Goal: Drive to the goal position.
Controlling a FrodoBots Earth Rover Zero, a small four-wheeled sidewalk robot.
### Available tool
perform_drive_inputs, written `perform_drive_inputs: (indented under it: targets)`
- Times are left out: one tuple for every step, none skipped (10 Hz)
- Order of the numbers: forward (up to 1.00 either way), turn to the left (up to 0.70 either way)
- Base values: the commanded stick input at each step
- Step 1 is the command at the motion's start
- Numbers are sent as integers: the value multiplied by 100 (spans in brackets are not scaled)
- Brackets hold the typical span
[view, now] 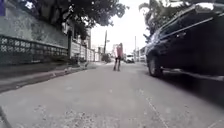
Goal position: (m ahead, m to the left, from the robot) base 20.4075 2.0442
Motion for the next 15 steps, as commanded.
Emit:
perform_drive_inputs:
  targets:
    - [85,0]
    - [85,0]
    - [85,0]
    - [85,0]
    - [85,0]
    - [85,0]
    - [85,0]
    - [85,0]
    - [85,0]
    - [85,0]
    - [85,0]
    - [85,0]
    - [85,0]
    - [85,0]
    - [85,0]
